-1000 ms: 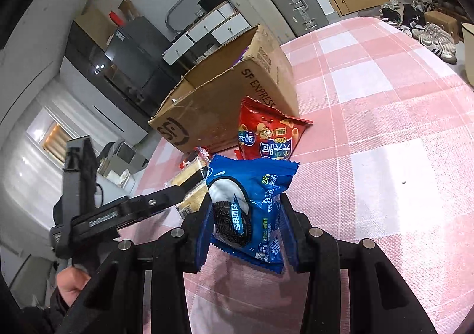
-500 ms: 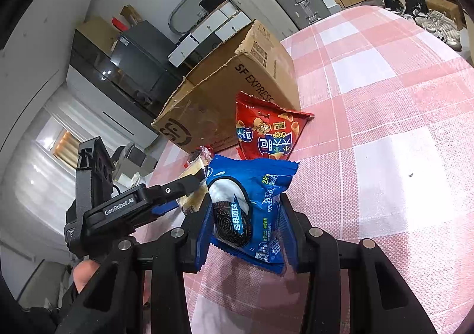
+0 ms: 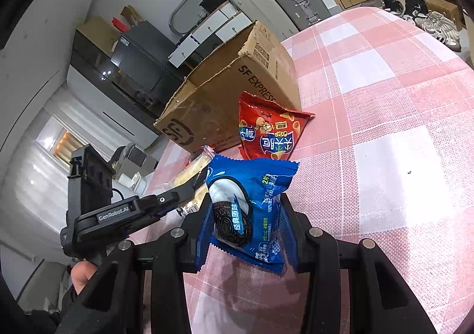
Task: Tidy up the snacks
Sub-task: 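Grasp the clear-wrapped cracker pack with the left gripper while the right gripper holds the Oreo pack, then carry both packs over the cardboard box and lower them in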
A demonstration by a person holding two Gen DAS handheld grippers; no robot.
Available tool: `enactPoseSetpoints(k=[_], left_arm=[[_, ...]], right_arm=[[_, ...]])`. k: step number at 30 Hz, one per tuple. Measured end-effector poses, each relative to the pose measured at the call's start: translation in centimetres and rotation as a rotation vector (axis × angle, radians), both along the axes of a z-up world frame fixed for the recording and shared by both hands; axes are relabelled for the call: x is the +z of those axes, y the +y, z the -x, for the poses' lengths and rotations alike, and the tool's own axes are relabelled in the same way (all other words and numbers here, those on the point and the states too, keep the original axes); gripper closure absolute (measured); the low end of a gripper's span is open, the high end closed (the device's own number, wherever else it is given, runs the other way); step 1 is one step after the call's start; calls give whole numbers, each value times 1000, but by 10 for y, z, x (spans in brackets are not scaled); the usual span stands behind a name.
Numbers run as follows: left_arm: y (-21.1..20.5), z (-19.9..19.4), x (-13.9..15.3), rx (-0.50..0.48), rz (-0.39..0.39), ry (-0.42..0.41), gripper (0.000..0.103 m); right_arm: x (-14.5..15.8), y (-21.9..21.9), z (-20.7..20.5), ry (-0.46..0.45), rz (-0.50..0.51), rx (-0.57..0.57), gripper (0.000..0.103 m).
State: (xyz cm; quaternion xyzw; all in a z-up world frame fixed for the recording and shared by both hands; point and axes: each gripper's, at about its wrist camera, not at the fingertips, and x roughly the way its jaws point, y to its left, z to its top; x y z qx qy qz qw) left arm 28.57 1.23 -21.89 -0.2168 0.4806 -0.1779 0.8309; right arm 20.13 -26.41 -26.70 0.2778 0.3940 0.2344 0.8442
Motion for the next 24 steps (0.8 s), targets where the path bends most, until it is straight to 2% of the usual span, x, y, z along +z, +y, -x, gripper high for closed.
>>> enactPoseSetpoints(k=[11, 16, 24], left_arm=[[-20, 10, 13, -66, 12, -36, 90], [-23, 16, 8, -90, -23, -47, 90], [-47, 0, 3, -117, -43, -64, 90]], right_arm=[[7, 0, 2, -10, 14, -5, 62], [8, -1, 4, -18, 18, -6, 62], [6, -5, 5, -14, 15, -14, 62]])
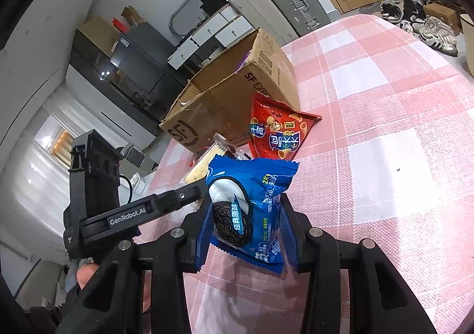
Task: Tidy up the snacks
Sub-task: 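Carry both packs over the cardboard box and lower them in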
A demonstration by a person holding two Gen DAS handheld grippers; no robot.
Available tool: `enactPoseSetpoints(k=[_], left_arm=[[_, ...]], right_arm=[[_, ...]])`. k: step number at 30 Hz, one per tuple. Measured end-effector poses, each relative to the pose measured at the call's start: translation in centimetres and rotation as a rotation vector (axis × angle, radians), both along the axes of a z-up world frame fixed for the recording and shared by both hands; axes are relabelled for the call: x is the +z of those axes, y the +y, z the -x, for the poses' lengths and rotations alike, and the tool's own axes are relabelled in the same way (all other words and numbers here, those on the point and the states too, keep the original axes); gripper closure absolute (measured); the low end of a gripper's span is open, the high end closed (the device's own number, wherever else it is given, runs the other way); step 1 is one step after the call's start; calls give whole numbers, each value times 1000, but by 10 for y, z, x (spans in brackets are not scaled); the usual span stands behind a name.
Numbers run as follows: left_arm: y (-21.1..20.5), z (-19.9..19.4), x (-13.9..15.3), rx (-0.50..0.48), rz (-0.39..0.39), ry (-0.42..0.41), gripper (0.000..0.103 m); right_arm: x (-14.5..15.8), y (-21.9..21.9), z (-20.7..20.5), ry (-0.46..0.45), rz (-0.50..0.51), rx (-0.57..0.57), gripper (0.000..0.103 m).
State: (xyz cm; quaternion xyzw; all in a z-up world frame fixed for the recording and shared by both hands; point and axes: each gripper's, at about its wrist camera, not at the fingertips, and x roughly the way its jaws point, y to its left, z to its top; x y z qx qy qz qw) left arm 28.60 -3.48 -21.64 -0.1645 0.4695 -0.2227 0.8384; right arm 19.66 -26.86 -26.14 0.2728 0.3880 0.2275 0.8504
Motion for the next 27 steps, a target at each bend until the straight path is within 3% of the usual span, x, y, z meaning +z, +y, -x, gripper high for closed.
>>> enactPoseSetpoints(k=[13, 18, 21, 27], left_arm=[[-12, 2, 6, -18, -55, -32, 91], [-4, 18, 27, -19, -86, -85, 91], [2, 26, 40, -35, -44, -86, 91], [19, 42, 79, -41, -59, -157, 91]], right_arm=[[6, 2, 4, 2, 0, -12, 62], [15, 9, 7, -19, 13, 1, 62], [25, 14, 9, -38, 26, 12, 62], [61, 25, 13, -108, 71, 40, 62]])
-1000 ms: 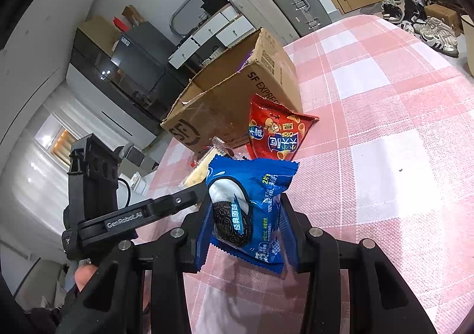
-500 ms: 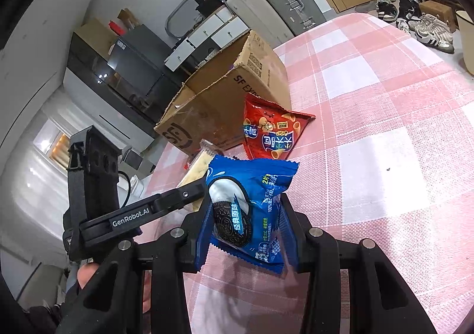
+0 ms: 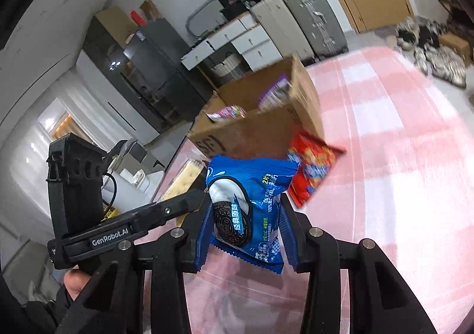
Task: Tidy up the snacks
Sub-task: 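Carry both packs over the cardboard box and lower them in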
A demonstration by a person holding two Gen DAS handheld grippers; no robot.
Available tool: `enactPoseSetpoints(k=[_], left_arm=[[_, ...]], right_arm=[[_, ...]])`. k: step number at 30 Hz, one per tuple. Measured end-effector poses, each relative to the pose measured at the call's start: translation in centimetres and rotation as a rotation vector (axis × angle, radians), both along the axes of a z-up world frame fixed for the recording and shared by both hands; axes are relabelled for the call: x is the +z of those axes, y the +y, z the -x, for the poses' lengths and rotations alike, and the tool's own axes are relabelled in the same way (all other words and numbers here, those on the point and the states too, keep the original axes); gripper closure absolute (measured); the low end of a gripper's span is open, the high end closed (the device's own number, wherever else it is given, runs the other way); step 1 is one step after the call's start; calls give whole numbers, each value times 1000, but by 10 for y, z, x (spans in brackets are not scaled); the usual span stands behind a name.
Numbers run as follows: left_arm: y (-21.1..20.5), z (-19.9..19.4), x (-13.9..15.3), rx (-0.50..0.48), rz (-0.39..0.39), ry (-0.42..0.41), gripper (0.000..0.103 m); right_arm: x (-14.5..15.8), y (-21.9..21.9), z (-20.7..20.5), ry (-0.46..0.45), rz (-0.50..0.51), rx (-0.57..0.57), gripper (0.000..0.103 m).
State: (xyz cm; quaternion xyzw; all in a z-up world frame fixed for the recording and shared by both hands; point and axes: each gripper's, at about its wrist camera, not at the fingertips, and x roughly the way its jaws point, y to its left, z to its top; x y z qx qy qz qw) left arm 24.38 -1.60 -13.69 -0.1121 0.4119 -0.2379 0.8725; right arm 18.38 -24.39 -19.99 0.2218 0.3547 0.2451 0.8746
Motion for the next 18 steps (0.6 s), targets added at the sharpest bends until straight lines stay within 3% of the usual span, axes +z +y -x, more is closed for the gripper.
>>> enactPoseSetpoints(k=[12, 18], left_arm=[[40, 3, 93, 30, -17, -104, 91], [50, -21, 134, 31, -18, -142, 91]], right_arm=[[97, 20, -21, -171, 46, 57, 62], [131, 31, -49, -217, 82, 69, 62]])
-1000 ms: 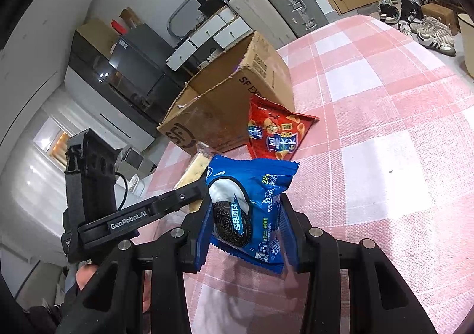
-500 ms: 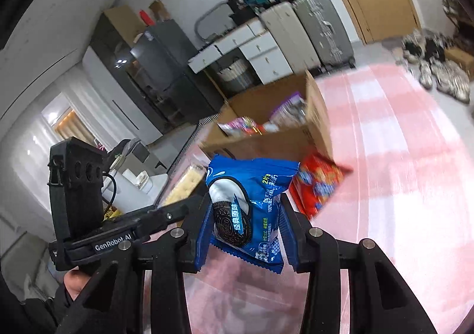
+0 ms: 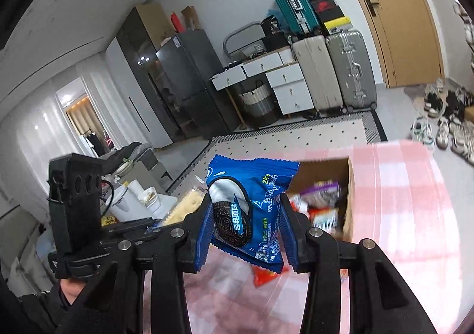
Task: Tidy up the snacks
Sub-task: 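Carry both packs over the cardboard box and lower them in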
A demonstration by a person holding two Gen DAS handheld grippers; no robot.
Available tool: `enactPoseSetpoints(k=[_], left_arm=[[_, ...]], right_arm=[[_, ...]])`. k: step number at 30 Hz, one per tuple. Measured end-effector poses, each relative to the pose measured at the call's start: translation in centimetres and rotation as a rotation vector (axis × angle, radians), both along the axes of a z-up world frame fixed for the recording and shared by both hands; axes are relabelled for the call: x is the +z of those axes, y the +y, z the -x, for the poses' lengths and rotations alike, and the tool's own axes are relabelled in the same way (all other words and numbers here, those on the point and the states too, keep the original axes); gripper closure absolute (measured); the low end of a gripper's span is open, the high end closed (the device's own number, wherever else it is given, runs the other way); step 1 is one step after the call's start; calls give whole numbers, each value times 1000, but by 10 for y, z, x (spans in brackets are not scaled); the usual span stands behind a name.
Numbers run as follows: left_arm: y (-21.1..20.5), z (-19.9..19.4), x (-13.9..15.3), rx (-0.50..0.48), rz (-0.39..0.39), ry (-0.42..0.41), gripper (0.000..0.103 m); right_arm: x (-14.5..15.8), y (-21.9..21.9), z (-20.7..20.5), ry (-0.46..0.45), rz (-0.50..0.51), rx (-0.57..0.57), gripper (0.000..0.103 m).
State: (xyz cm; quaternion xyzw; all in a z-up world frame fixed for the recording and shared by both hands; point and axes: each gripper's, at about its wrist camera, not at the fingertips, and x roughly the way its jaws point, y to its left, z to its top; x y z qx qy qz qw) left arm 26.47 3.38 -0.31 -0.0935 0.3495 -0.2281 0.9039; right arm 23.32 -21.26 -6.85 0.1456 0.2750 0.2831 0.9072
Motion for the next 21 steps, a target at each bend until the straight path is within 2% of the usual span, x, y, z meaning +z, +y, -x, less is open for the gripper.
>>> enactPoseSetpoints(k=[4, 9, 17, 21], left_arm=[[7, -21, 18, -1, 14, -12, 91], [12, -55, 26, 2, 4, 5, 91], [5, -105, 16, -13, -7, 34, 91], [-10, -134, 1, -17, -16, 52, 91]], right_arm=[[10, 0, -26, -4, 15, -12, 62], [16, 3, -63, -6, 39, -24, 62], [11, 11, -114, 11, 82, -25, 62], [-1, 16, -137, 28, 112, -26, 62]])
